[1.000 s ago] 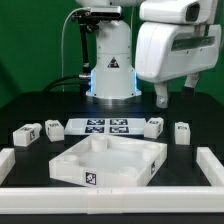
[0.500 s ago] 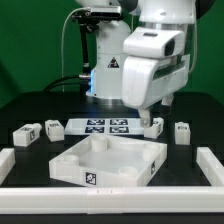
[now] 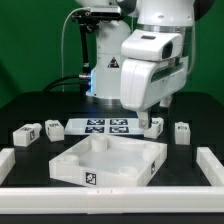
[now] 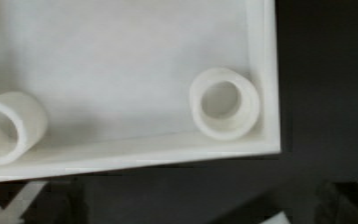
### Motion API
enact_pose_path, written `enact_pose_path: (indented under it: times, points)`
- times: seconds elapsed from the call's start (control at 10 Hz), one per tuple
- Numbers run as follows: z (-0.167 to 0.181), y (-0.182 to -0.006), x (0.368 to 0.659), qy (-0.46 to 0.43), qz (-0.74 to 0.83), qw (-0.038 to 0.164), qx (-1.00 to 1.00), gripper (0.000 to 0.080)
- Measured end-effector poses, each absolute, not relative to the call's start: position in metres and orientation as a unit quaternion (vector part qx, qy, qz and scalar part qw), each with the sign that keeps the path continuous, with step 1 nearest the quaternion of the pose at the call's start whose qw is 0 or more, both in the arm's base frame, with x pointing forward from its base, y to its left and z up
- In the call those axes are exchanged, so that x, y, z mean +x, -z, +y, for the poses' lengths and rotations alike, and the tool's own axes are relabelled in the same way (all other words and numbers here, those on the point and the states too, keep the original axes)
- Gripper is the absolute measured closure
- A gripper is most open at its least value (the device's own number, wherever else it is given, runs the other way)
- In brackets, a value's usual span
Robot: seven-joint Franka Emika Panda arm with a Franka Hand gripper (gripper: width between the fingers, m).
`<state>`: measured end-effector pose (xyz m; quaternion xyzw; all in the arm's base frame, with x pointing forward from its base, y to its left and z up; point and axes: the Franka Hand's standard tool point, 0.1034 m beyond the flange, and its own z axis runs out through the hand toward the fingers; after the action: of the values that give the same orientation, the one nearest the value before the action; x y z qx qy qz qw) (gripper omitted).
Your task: Assemble one leg
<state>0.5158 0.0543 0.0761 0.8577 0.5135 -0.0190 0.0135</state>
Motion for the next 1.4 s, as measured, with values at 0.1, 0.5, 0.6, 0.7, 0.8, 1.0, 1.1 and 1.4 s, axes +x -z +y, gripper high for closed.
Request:
enact_pose_path:
  times: [0.1,0.5,0.6,0.7,0.8,1.0,1.1,1.4]
  points:
    - [0.040,-0.061,0.503,0.011,0.545,0.011,0.838,0.0150]
    - [0.022,-0.023,0.474,0.024,0.570,-0.008,0.821,0.0150]
    - [0.021,-0.017,0.471,0.027,0.568,-0.011,0.822,0.0150]
    - [0.020,-0.011,0.468,0.030,0.567,-0.014,0.823,0.0150]
    - [0.020,-0.009,0.467,0.032,0.567,-0.016,0.823,0.0150]
    - [0.021,-0.010,0.468,0.031,0.563,-0.015,0.826,0.0150]
    - [0.021,-0.010,0.468,0.031,0.560,-0.015,0.828,0.0264]
    - [0.021,-0.009,0.468,0.032,0.560,-0.015,0.828,0.0585]
